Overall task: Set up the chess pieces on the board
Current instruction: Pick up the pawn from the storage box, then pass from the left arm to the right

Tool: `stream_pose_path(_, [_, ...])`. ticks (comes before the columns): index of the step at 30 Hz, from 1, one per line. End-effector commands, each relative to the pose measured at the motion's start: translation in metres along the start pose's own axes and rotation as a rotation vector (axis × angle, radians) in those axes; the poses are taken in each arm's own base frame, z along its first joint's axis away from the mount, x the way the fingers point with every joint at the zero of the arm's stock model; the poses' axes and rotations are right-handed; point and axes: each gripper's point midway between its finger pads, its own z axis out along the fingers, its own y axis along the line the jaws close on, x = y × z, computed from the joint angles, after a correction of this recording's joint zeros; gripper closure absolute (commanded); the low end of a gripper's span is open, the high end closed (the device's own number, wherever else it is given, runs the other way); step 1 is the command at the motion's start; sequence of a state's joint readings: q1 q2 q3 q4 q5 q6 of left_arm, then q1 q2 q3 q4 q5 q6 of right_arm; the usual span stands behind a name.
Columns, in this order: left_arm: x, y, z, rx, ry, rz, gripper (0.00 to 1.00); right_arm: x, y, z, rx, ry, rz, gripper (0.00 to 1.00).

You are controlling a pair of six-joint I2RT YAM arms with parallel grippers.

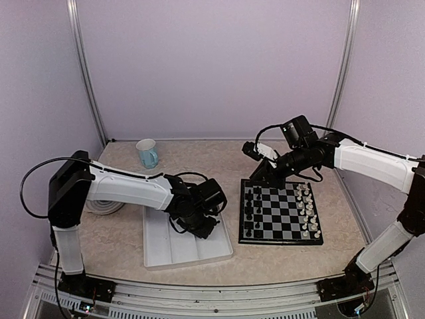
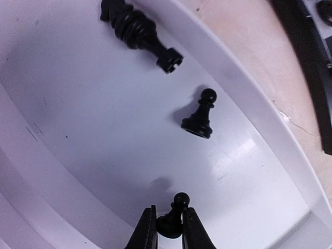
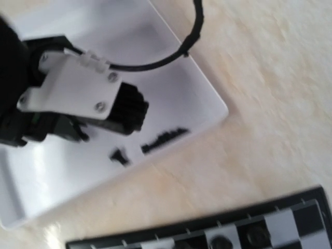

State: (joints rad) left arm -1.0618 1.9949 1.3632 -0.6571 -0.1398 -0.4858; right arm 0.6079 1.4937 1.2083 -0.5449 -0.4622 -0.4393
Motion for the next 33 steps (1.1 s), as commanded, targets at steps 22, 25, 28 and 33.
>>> stream_pose_path(22, [-0.068,-0.03,-0.11,0.202,-0.553,0.154,0.92,-0.02,0.081,0.048,-0.784,-0.061,0.434,0.64])
stream_pose_path(25, [-0.068,-0.034,-0.109,0.203,-0.552,0.166,0.92,-0.023,0.081,0.05,-0.799,-0.064,0.445,0.67])
stream_pose_path(28, [-0.069,-0.038,-0.112,0.208,-0.558,0.177,0.92,-0.023,0.079,0.054,-0.796,-0.06,0.451,0.7])
stream_pose_path(33, [-0.07,-0.046,-0.117,0.215,-0.567,0.193,0.92,-0.021,0.077,0.058,-0.784,-0.051,0.463,0.7])
